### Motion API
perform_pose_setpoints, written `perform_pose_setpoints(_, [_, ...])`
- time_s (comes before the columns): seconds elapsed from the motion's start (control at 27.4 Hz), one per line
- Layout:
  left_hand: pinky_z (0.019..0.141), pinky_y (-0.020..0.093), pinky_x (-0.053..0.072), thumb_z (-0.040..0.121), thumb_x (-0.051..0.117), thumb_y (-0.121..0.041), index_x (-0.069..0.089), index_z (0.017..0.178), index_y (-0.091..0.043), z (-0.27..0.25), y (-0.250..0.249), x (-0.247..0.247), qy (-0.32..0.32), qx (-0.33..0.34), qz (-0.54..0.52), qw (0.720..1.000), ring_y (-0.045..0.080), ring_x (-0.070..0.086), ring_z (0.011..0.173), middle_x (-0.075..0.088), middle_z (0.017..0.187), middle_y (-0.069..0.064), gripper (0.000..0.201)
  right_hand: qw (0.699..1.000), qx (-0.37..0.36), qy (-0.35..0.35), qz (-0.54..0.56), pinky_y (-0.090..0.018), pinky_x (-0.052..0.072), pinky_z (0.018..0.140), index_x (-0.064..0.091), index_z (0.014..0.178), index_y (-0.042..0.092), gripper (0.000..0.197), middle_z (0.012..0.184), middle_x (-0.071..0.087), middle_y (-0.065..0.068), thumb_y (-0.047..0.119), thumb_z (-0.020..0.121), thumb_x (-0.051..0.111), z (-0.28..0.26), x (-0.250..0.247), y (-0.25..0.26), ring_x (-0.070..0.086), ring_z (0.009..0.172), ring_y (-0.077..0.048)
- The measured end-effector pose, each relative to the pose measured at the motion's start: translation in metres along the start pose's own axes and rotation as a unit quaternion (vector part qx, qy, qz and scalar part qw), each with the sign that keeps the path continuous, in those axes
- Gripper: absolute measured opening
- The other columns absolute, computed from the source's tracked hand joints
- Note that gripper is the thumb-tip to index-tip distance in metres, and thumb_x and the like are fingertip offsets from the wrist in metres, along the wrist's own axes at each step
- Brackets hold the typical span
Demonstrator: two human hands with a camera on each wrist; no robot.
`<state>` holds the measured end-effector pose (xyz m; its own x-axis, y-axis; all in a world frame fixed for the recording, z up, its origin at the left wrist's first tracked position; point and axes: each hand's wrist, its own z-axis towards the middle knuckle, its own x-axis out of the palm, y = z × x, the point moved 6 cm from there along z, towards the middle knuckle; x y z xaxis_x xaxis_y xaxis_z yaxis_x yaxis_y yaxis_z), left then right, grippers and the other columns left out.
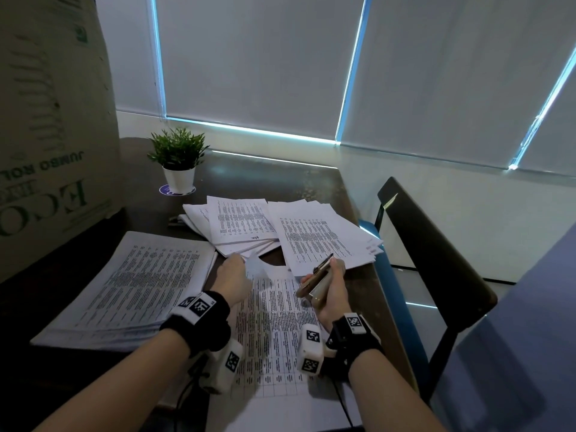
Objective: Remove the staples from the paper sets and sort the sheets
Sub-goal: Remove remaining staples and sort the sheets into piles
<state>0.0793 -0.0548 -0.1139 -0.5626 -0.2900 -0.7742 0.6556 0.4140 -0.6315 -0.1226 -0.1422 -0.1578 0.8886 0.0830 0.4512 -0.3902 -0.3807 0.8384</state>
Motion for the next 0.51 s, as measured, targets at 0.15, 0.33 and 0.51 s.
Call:
perform_pose_setpoints(0.15, [0.063, 0.029, 0.040, 0.091, 0.046, -0.007, 0.054, 0.096, -0.004, -0.004, -0.002, -0.007, -0.022, 0.024, -0.189, 0.981, 0.025, 0.055, 0.082, 0.058, 0.091, 0.010, 0.010, 0.999, 0.011, -0.006, -0.029, -0.032, 0.048, 0.056, 0.061, 0.089, 0.005, 0.047, 0.071, 0.068, -0.015, 0.052, 0.083, 0.067, 0.000, 0.001, -0.003, 0.061, 0.057, -0.026])
perform_pose_setpoints(0.33, [0.062, 0.028, 0.051, 0.098, 0.047, -0.011, 0.057, 0.103, -0.010, -0.034, -0.021, -0.061, -0.082, 0.089, -0.302, 0.946, 0.020, 0.066, 0.081, 0.067, 0.092, 0.007, 0.011, 0.985, -0.024, 0.039, -0.164, -0.035, 0.053, 0.062, 0.060, 0.111, -0.004, 0.080, 0.086, 0.067, -0.016, 0.063, 0.070, 0.077, -0.011, 0.018, 0.034, 0.061, 0.071, -0.028])
perform_pose_setpoints(0.51, [0.056, 0.031, 0.050, 0.096, 0.041, -0.003, 0.047, 0.103, -0.005, -0.054, -0.076, -0.162, -0.232, 0.254, -0.367, 0.864, 0.016, 0.060, 0.064, 0.061, 0.079, 0.006, 0.009, 0.952, -0.154, 0.176, -0.199, -0.032, 0.055, 0.065, 0.065, 0.106, -0.007, 0.060, 0.098, 0.071, -0.022, 0.049, 0.085, 0.068, -0.066, 0.087, 0.119, 0.064, 0.077, -0.035])
